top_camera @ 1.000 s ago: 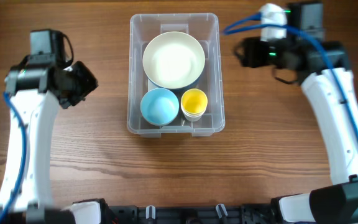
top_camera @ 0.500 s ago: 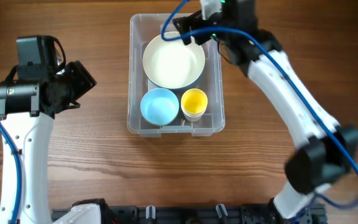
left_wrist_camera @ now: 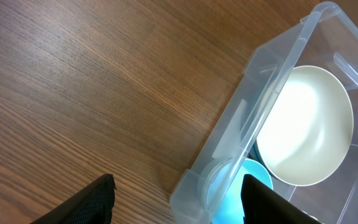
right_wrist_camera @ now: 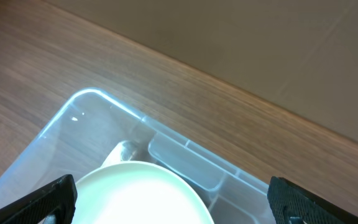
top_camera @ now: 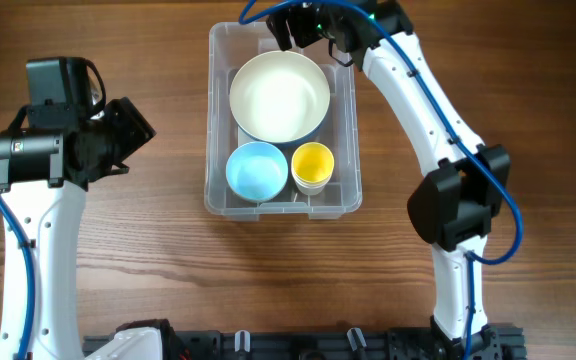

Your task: Pack container

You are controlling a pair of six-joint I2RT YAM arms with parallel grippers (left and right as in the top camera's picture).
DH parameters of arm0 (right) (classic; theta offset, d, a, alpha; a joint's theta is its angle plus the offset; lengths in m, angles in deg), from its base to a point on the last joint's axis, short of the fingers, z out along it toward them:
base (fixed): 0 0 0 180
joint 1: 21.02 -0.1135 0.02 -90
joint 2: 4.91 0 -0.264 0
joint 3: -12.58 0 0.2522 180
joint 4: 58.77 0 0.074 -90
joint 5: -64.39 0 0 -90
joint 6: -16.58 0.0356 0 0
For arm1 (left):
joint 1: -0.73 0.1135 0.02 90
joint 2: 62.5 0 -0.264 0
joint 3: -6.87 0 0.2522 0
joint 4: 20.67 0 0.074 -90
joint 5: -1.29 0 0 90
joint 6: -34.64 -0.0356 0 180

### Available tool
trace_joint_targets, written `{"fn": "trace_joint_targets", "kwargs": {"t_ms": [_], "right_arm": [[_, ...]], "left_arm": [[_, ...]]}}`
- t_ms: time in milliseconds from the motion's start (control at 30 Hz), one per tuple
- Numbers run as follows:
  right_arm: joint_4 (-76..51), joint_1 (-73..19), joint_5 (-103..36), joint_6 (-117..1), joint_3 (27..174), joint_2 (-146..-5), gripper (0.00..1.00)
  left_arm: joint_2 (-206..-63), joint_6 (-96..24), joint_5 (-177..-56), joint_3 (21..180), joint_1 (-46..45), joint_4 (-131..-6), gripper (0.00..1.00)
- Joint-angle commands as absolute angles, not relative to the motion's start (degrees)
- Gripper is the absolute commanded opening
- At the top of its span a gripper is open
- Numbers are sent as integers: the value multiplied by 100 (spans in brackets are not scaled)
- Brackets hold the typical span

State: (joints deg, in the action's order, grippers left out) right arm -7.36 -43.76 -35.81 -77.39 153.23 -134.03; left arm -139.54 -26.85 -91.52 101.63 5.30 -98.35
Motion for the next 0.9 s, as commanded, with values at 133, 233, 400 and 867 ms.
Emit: {"fn": "trace_joint_targets", "kwargs": {"t_ms": [133,233,400,867], "right_arm": [[-1197,-4413,-4029,-7555,15356,-13749,99],[-1201,-4431,-3806,-6982,15356,-14000,100],[-1343,-4433,-3572,-6401,15356,-14212,99],[-1577,-4426,-3850,-6425,15358,-14177,100]], "left_arm": [[-14128,-2794,-9126,10235,535,-9868,66],[-14166,-2797,-9122,10235,535,-9860,66],[-14166,-2797,-9119,10235,535,-9846,66],[-14203,-2797,-9119,10235,535,-9829,66]]}}
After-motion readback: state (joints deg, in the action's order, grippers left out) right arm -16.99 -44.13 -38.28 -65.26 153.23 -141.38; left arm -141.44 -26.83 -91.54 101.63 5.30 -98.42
